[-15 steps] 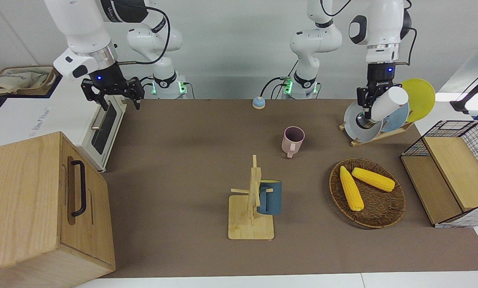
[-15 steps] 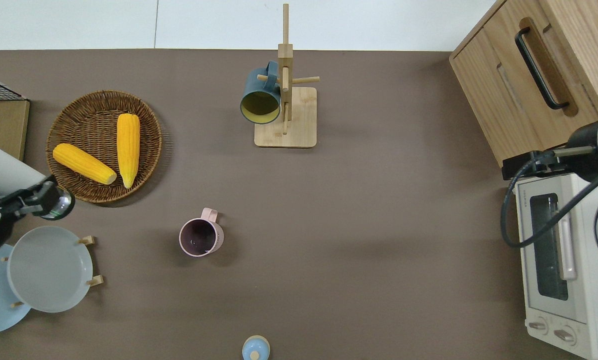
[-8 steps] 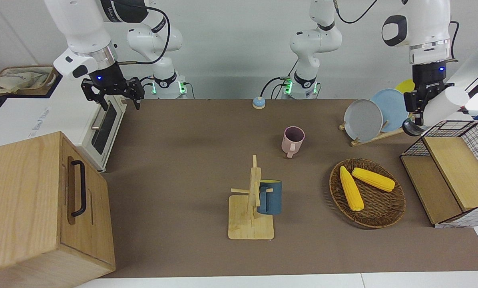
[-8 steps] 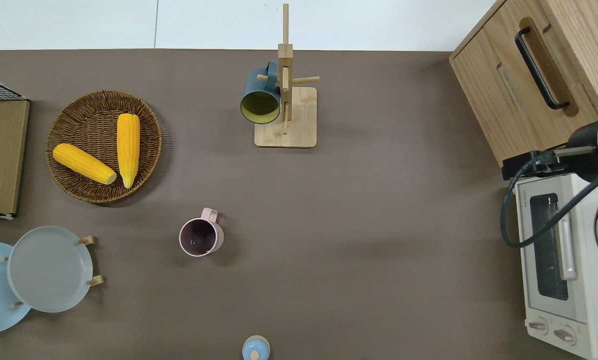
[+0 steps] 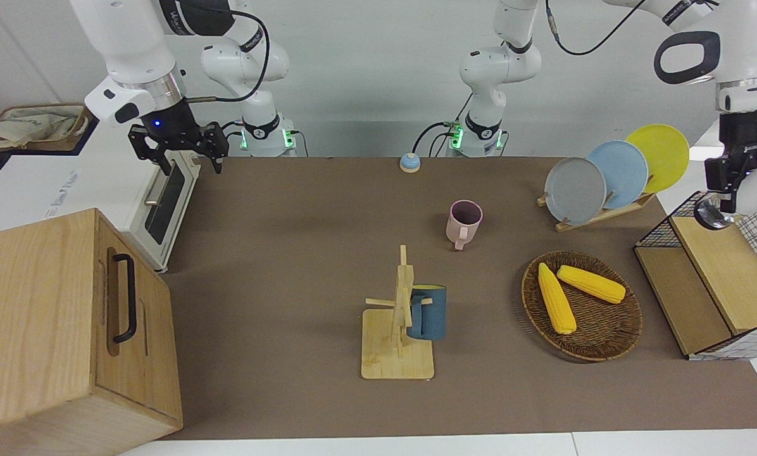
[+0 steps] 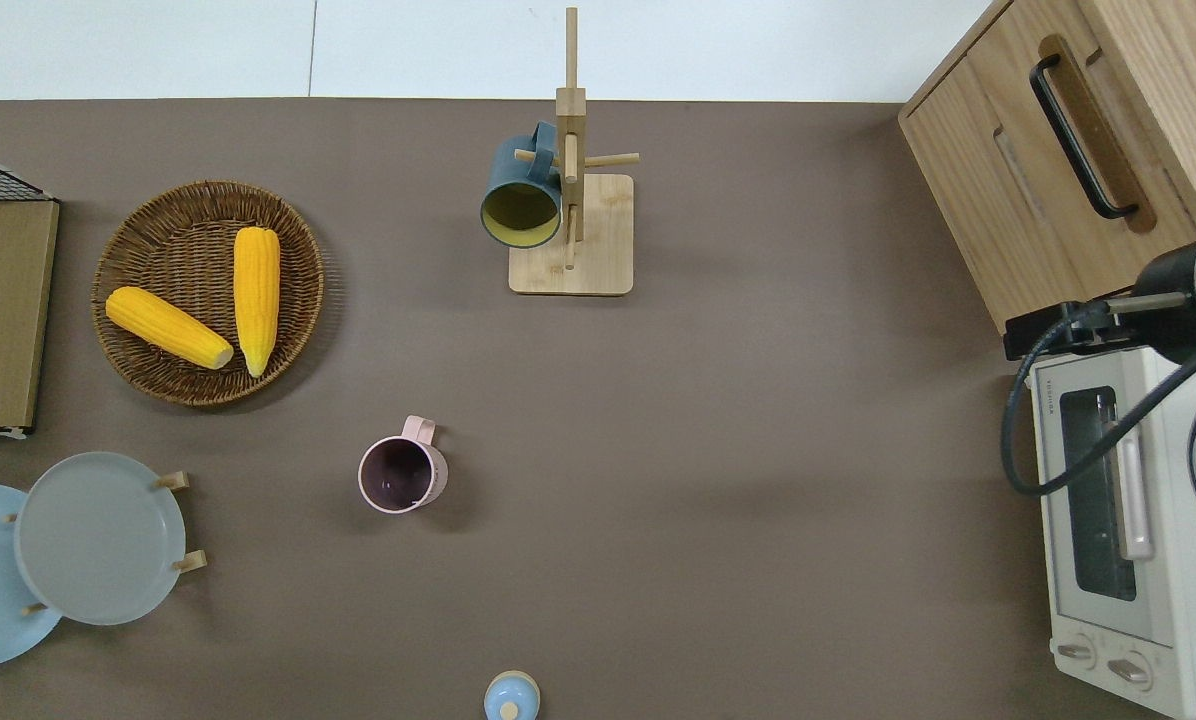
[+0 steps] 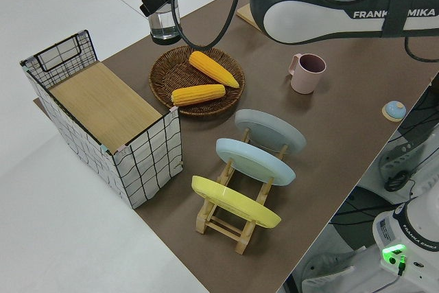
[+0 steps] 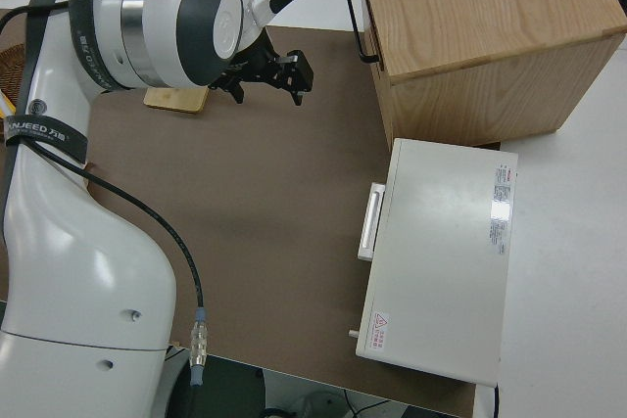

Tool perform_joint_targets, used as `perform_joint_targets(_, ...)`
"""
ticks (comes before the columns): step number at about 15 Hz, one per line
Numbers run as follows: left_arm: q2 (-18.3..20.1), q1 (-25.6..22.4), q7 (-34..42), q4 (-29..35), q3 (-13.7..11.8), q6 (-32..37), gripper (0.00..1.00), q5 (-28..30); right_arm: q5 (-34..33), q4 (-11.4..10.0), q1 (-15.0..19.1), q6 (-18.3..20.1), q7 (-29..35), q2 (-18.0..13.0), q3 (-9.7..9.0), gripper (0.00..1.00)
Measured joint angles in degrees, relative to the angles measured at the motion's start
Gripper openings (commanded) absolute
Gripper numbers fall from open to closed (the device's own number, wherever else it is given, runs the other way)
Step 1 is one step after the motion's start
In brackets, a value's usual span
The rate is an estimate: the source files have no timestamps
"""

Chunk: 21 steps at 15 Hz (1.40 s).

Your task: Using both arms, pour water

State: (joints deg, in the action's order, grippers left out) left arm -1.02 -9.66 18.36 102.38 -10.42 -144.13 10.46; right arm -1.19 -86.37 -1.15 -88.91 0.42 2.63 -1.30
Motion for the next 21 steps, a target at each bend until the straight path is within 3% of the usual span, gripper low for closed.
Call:
perform_joint_targets(6, -7.8, -7.31, 21.43, -5.77, -0.08, 1.99, 0.0, 18.13, 0.0, 0.0, 0.0, 0.0, 0.0, 0.0, 0.0, 0.983)
perform_joint_targets(13, -11.84, -12.08, 42.79, -6.05, -0.1, 1.73, 0.0, 36.65, 0.0, 0.0, 0.0, 0.0, 0.0, 0.0, 0.0, 0.983)
perform_joint_targets(16, -13.62, -12.11, 46.12, -6.09, 0.12, -0.41, 0.0, 40.43, 0.0, 0.0, 0.0, 0.0, 0.0, 0.0, 0.0, 0.983)
perform_joint_targets(21, -15.39, -12.11, 46.69, -6.92, 0.36, -1.15, 0.0, 40.68, 0.0, 0.0, 0.0, 0.0, 0.0, 0.0, 0.0, 0.983)
